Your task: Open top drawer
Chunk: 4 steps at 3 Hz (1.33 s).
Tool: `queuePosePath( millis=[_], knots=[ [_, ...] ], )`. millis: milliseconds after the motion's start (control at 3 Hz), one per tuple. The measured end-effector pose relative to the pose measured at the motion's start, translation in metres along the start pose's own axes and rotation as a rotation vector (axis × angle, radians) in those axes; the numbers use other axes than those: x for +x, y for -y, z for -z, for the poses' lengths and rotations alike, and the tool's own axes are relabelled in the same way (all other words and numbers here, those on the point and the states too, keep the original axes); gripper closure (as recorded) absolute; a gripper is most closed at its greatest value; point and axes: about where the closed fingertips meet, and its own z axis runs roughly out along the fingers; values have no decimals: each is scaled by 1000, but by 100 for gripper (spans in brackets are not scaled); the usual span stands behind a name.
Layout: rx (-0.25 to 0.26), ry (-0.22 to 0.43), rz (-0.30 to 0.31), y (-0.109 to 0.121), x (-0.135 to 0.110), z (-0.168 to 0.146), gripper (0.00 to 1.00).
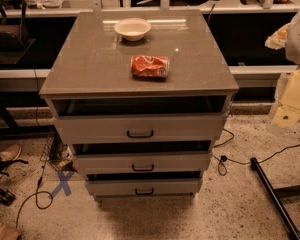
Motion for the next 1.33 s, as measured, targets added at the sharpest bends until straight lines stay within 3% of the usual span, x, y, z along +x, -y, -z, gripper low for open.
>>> queuePosePath(
  millis=[667,1000,1333],
  knots=[
    [-25,35,11,-5,-1,-15,0],
    [-45,86,65,-21,-11,-52,0],
    [-22,118,121,-36,-29,-114,0]
  ],
)
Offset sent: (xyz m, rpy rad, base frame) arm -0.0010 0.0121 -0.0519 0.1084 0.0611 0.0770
